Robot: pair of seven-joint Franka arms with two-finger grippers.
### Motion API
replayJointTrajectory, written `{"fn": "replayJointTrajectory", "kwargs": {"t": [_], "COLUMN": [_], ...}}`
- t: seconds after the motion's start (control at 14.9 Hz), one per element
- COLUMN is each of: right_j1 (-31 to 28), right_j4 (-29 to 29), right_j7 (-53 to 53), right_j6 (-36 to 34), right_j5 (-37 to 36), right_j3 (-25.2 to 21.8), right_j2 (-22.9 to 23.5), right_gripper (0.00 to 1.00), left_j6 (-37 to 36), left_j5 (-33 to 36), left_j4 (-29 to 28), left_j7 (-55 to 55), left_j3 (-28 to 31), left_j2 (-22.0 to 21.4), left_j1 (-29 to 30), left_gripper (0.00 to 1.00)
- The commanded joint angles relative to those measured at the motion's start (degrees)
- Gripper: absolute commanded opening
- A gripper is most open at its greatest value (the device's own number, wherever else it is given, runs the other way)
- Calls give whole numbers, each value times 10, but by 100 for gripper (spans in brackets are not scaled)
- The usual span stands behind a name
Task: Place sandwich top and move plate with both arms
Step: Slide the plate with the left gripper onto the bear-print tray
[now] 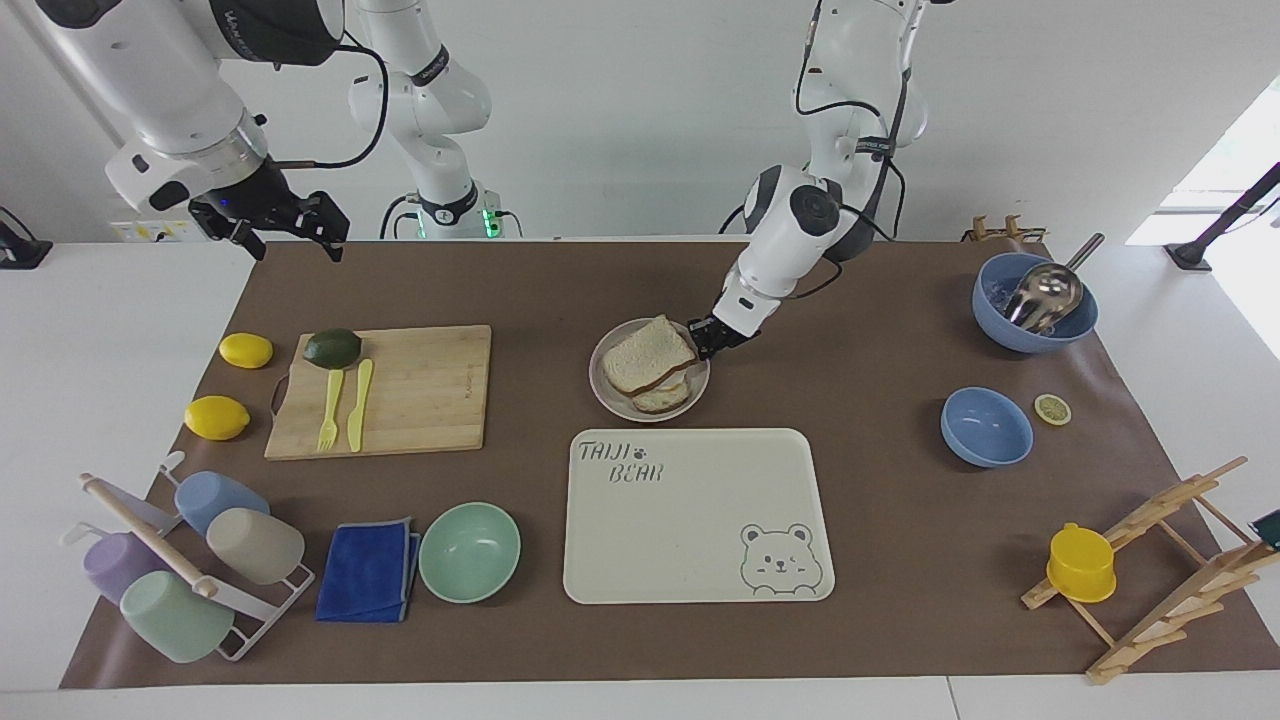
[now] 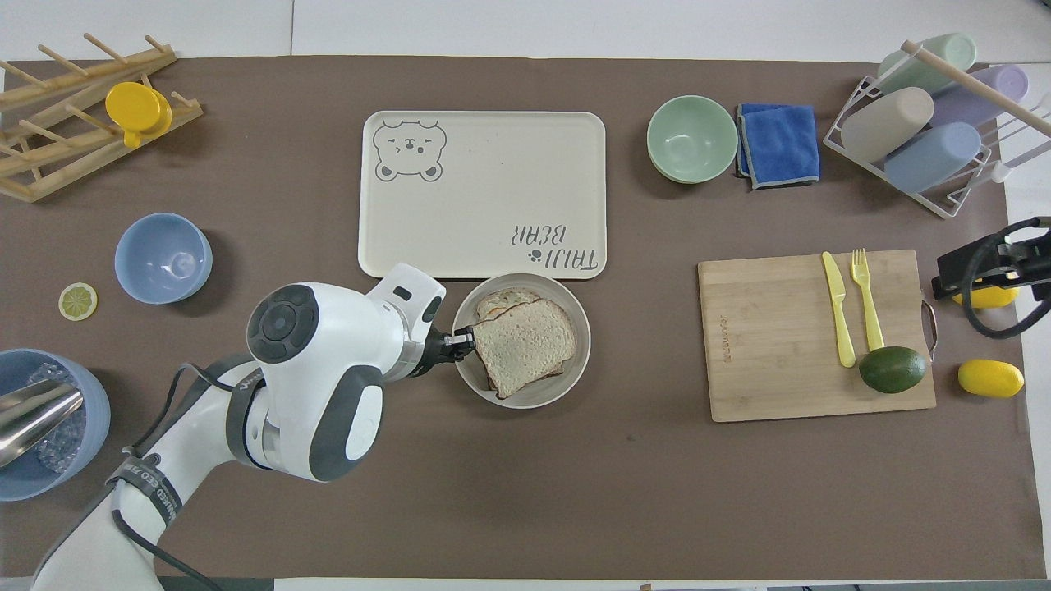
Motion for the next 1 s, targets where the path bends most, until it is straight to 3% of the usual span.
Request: {"fn": "replayJointTrajectory", "kwargs": {"t": [0.0, 0.2, 0.67, 0.8, 0.94], "right_j1": [-6, -6, -6, -6, -6], "right_j4": [-12, -13, -13, -13, -13], "right_j7": [-8, -8, -8, -8, -8], "right_j6": [11, 11, 11, 11, 11], "right_j5": [0, 0, 0, 0, 0], "right_j3": [2, 2, 2, 2, 2], "right_j2": [-8, -8, -8, -8, -8], "right_gripper": [100, 100, 100, 100, 100], "left_j6": [-61, -56, -117, -105, -94], "left_j5": [-26, -27, -17, -15, -3], "left_j4": [68, 127, 387, 409, 408], "left_j7": [43, 85, 109, 116, 136], "left_j3": [1, 1, 4, 6, 5], "left_j2": [5, 47, 257, 288, 290], "left_j1": [36, 81, 141, 138, 143], "left_gripper": [0, 0, 0, 0, 0]}}
